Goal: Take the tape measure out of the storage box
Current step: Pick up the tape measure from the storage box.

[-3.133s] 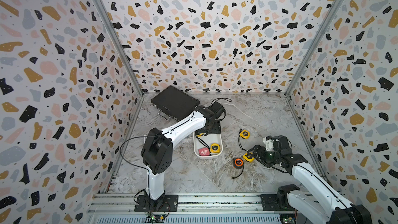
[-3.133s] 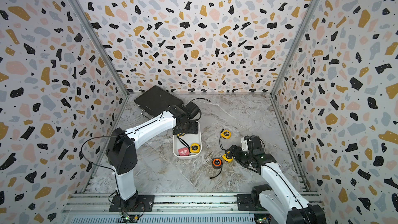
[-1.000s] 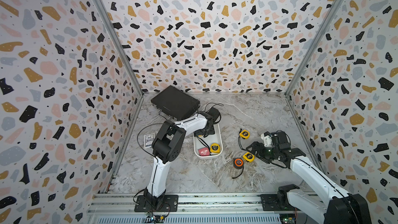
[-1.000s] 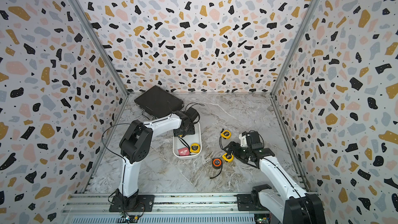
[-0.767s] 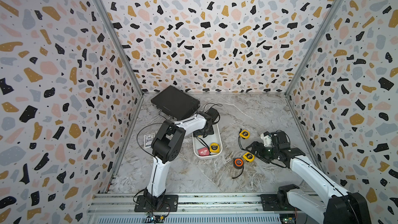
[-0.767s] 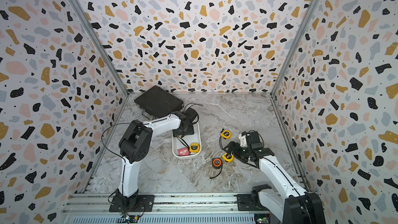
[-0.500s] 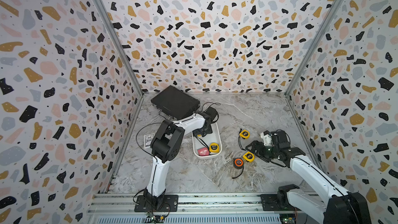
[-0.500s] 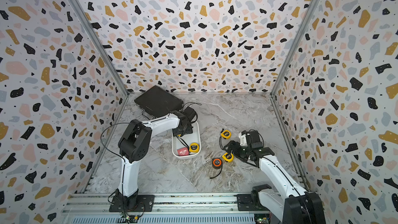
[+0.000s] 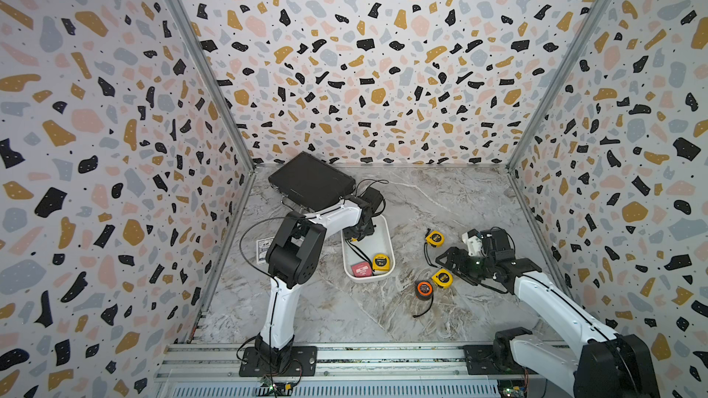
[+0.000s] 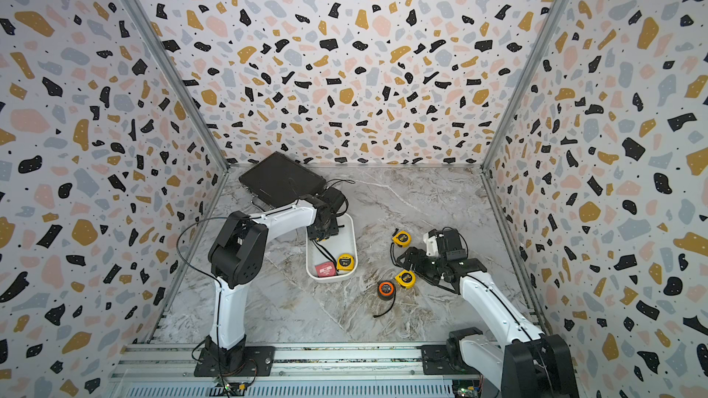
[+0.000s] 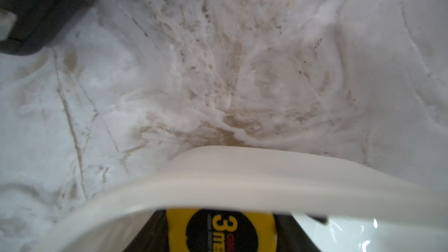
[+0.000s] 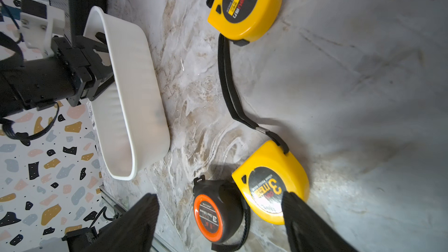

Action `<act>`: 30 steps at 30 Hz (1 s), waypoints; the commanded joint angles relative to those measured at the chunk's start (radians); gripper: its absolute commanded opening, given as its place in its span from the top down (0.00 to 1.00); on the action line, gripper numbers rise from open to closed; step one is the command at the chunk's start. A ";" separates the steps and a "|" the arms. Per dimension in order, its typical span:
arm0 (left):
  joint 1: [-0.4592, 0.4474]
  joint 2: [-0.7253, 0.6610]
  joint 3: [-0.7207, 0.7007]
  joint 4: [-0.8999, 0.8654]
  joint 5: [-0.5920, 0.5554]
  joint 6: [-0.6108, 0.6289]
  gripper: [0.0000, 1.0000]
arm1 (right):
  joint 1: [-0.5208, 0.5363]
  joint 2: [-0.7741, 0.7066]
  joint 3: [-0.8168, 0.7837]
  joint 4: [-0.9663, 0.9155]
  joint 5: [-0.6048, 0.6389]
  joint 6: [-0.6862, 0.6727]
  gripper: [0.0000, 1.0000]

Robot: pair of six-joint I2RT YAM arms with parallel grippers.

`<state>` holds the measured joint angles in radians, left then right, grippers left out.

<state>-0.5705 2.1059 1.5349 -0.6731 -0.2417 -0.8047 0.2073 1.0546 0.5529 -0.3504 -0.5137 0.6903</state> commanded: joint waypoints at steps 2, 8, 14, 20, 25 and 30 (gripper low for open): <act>0.004 -0.051 0.021 -0.060 0.033 -0.016 1.00 | -0.001 -0.005 0.041 0.004 -0.029 -0.016 0.15; -0.013 -0.153 0.026 -0.128 0.063 -0.060 1.00 | 0.010 -0.039 0.036 0.033 -0.046 -0.014 0.15; -0.072 -0.261 0.064 -0.183 0.104 -0.149 1.00 | 0.049 -0.080 0.032 0.081 -0.035 0.006 0.14; -0.154 -0.318 0.131 -0.217 0.137 -0.248 1.00 | 0.127 -0.130 0.032 0.146 0.016 0.026 0.13; -0.211 -0.333 0.170 -0.192 0.182 -0.352 1.00 | 0.198 -0.195 0.010 0.239 0.083 0.048 0.12; -0.259 -0.325 0.171 -0.100 0.237 -0.450 1.00 | 0.248 -0.244 -0.025 0.348 0.138 0.058 0.12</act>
<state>-0.8116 1.7954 1.6810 -0.8387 -0.0448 -1.1713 0.4374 0.8375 0.5449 -0.0998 -0.4290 0.7364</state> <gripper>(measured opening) 0.565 0.882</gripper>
